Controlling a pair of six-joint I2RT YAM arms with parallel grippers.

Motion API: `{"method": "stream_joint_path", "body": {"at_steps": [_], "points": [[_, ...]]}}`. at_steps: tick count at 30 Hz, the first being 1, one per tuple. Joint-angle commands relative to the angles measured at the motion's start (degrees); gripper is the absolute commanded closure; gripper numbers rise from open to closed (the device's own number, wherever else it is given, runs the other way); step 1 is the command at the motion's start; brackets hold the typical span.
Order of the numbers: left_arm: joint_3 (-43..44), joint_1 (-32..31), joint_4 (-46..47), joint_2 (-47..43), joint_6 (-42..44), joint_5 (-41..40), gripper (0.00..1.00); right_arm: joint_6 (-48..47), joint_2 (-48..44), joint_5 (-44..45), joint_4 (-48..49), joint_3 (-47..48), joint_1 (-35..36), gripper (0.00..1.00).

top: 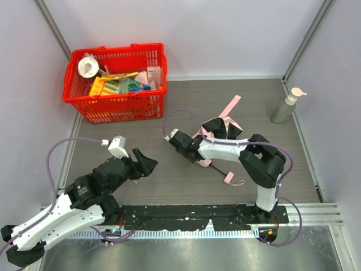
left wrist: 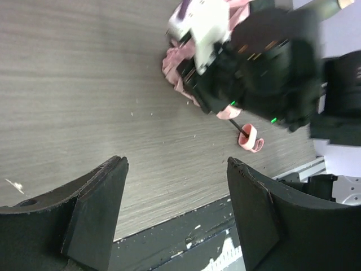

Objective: Put away the umbrella

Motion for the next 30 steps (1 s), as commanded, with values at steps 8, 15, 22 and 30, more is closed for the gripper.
{"method": "stream_joint_path", "body": {"at_steps": [8,15,22,30], "points": [[-20.8,0.1,31.4,6.1,-27.6,9.3,0.12,12.1,6.0,-42.4,8.5,-9.6,-7.2,0.99],[-20.7,8.2,49.5,25.9,-33.1,16.3,0.12,12.9,3.1,-46.8,13.6,-13.2,-8.9,0.99],[-22.6,18.1,67.0,41.2,-35.2,22.1,0.12,12.6,3.8,-46.7,14.1,-13.3,-8.9,0.99],[-21.9,24.0,71.9,47.3,-33.1,25.6,0.10,13.5,2.5,-44.7,14.9,-14.1,-8.8,0.99]]}}
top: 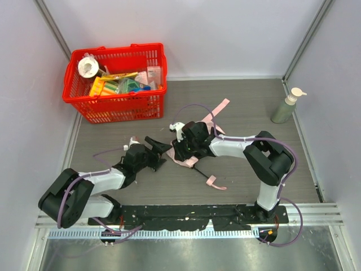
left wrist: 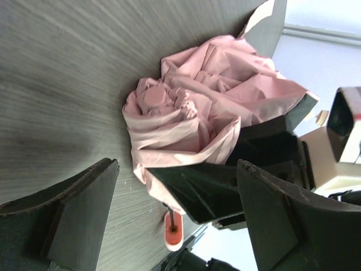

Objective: Put away the umbrella

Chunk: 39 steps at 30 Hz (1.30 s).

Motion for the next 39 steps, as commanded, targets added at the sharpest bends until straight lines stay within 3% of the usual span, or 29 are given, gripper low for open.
{"method": "stream_joint_path", "body": {"at_steps": [1,6,12,15,20,23,31,39], "points": [[1.5,1.9,6.4,2.2,0.4,1.6,0.09,3.6,5.8,-3.7,-10.3,-5.1,1.4,0.99],[5.8,2.2,7.1,8.1,-0.4,3.9,0.01,3.7,5.4,-3.1,-10.3,-5.4,1.4,0.99],[6.8,1.9,12.3,14.3,-1.1,3.9,0.03,3.8,5.2,-2.4,-10.4,-5.3,1.5,0.99],[6.9,0.5,13.8,16.5,-1.2,3.6,0.10,3.8,4.5,-1.4,-10.7,-5.3,2.0,0.99],[5.7,-0.8,14.5,19.8,0.3,1.3,0.30,3.3,3.1,0.3,-11.2,-5.6,2.5,0.99],[4.7,-1.3,14.2,21.3,1.7,-0.7,0.35,3.1,2.2,0.4,-10.7,-6.0,2.7,0.99],[3.6,-3.5,14.3,23.5,3.2,-3.8,0.34,2.7,0.9,2.2,-9.9,-7.1,4.0,0.99],[1.0,-5.7,6.3,16.2,-3.1,-5.1,0.12,3.7,-8.3,6.4,0.3,-13.5,5.1,0.99]]}}
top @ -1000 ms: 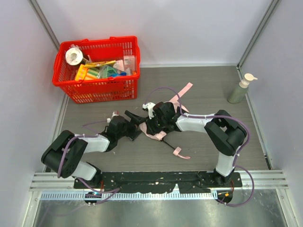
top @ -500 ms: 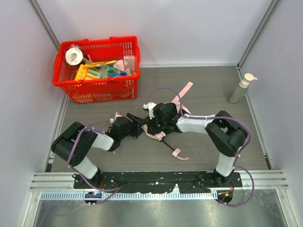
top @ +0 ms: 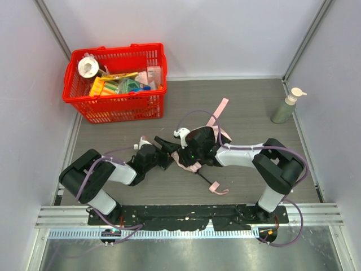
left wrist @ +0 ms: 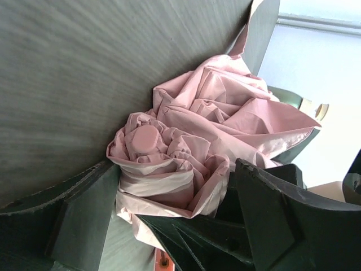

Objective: Put away the umbrella

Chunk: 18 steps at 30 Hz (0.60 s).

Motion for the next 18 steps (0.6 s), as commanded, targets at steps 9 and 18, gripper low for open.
{"method": "stream_joint_path", "body": {"at_steps": [9,18], "points": [[1.1,-6.7,-22.3,-5.4,-5.6,-6.1,0.08,2.8,-9.2,4.2,2.6,-9.3,2.8,0.99],[0.7,-9.5,-18.4,-3.0,-6.2,-8.0,0.06,2.3,-10.4,2.8,3.7,-8.6,2.8,0.99]]}}
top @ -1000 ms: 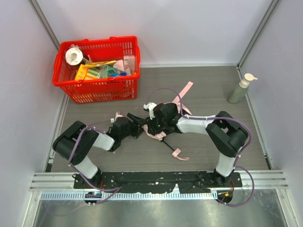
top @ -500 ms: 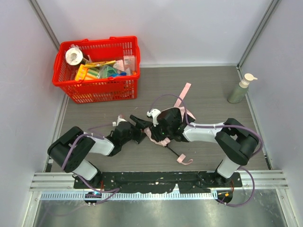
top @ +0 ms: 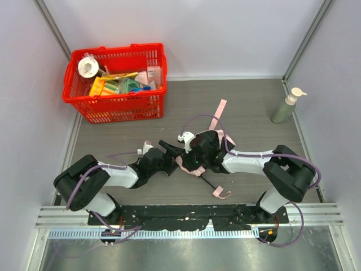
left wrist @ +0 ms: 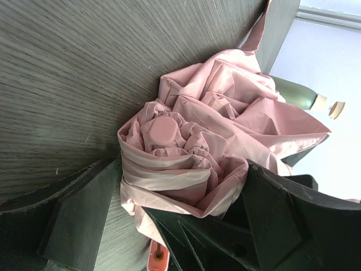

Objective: Put away the umbrella

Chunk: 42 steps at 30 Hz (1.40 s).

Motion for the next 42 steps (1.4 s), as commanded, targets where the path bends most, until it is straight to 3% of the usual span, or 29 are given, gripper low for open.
{"method": "stream_joint_path", "body": {"at_steps": [1,9,11,15,18,25,26,27,28,29,31,37,42], "points": [[-0.5,-1.0,-3.9,4.2,1.6,-2.8,0.07,1.5,-2.8,-0.9,1.3,-0.7,0.3,0.99],[0.8,-1.0,3.5,10.2,4.1,-4.2,0.25,-0.3,-5.7,-4.7,2.7,-3.0,0.8,0.99],[0.1,-1.0,6.0,10.9,4.5,-5.0,0.33,-0.4,-5.6,-5.1,3.2,-3.1,0.8,0.99],[-0.5,-1.0,10.3,12.5,5.2,-4.7,0.35,-0.5,-4.2,-6.0,4.1,-2.8,0.9,0.99],[-2.2,-1.0,17.3,14.1,6.2,-5.2,0.53,-0.4,-3.2,-5.9,4.6,-2.4,1.1,0.99],[-3.1,-1.0,23.8,16.5,11.7,-6.4,0.91,2.7,-3.6,-4.6,4.0,-3.7,1.8,0.98],[-3.4,-1.0,25.0,16.6,12.9,-6.4,0.93,4.0,-4.1,-3.9,3.7,-4.0,1.8,0.95],[-3.4,-1.0,25.6,16.5,14.2,-6.5,0.97,4.7,-4.4,-3.4,2.5,-3.9,1.7,0.81],[-3.5,-1.0,25.0,16.3,15.0,-6.7,1.00,6.6,-5.2,-2.3,1.7,-3.7,1.8,0.74],[-3.5,-1.0,24.1,15.9,15.9,-6.8,1.00,7.6,-5.7,-1.7,-1.6,-3.3,1.8,0.52],[-3.6,-1.0,22.5,14.9,17.9,-6.8,1.00,10.9,-8.1,1.0,-7.7,-1.7,1.8,0.42],[-4.4,-1.0,20.6,13.7,23.0,-4.8,1.00,16.4,-23.1,5.9,-24.5,2.2,1.8,0.33],[-5.1,-1.0,20.1,12.4,25.7,-3.7,1.00,19.2,-31.1,10.2,-29.3,2.1,1.0,0.30]]}}
